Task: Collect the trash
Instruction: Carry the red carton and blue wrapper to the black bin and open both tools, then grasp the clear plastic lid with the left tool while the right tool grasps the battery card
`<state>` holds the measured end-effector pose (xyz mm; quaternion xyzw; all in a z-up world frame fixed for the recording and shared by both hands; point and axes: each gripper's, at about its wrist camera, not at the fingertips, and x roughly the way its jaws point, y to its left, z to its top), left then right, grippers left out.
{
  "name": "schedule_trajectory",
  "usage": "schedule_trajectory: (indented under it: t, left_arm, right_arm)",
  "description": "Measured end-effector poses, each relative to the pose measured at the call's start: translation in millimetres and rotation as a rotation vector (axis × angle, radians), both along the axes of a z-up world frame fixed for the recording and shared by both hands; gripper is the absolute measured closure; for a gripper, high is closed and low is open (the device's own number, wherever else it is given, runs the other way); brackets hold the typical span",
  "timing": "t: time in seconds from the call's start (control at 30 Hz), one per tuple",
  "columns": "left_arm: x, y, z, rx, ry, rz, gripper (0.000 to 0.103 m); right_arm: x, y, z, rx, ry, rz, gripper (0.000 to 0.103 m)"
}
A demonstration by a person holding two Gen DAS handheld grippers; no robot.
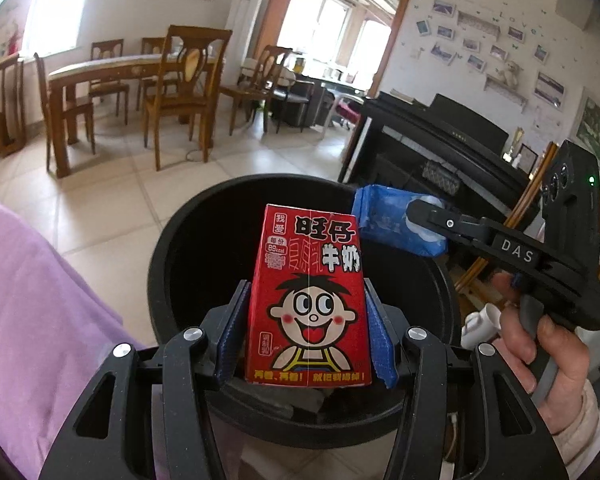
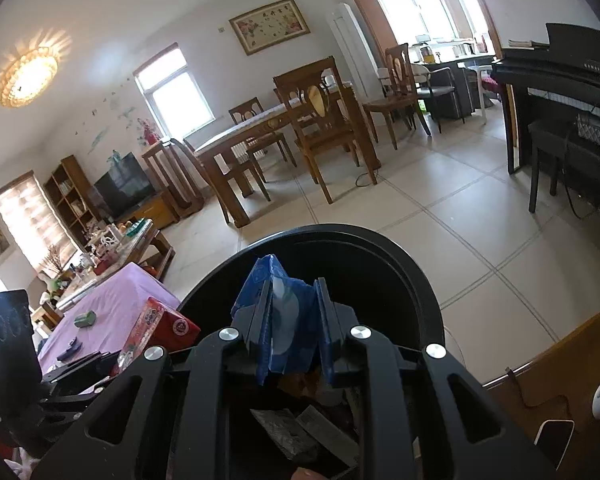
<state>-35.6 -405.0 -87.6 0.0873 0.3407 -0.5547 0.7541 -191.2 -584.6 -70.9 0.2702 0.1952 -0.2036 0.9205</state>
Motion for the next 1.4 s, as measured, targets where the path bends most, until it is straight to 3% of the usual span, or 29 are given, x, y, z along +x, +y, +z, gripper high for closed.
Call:
schedule_trajectory:
  t: [0.53,0.57,0.6,0.63,0.67,0.7,0.97,1.17,1.3,1.4]
  left_arm:
    - [-13.1,-13.3,-2.4,0.052,-0.035,-0.012,0.048]
    - [-14.3,-13.6,-2.4,0.057,-0.047,-0.008,0.038]
    - [-17.4,-14.4,-0.8,0.055,-0.060,0.000,0.026]
    - [-21.1,-14.6,1.8,0.047,-0.075,0.007,0.022]
    - [-24.0,-12.8,4.5,0.038,-0.094,0.012,0.019]
    - [-25.7,-11.8,6.3,0.035,-0.105,0.014,0.018]
    - [-38.2,12.7,32.1,0.002,-0.208,0.038,0.011]
    - [-37.0,48.3,47.1,-0.015,-0.244,0.077,0.010]
    - [-25.6,98.7,50.6,-0.014,-0.245,0.163,0.010]
    - [-3.5,151.2,51.4,0.034,-0.259,0.314,0.010]
  right_arm:
    - [1.1,-4.1,-6.3,0.030,0.017,-0.001,0.079]
    - [1.1,-5.9,-6.8,0.043,0.015,0.002,0.076]
    - [0.5,-7.3,-7.5,0.056,0.011,0.005,0.065]
    - [-0.5,-8.2,-8.1,0.067,0.003,0.009,0.057]
    - [-1.8,-8.5,-7.6,0.073,-0.004,0.009,0.042]
    - [-3.3,-8.2,-6.6,0.076,-0.013,0.011,0.036]
    - [1.2,7.7,7.5,0.030,-0.005,0.039,0.036]
    - [13.1,29.5,16.6,-0.008,0.021,0.077,0.036]
    - [31.5,51.7,24.9,-0.056,0.048,0.130,0.036]
    - [56.6,84.1,35.1,-0.148,0.080,0.212,0.036]
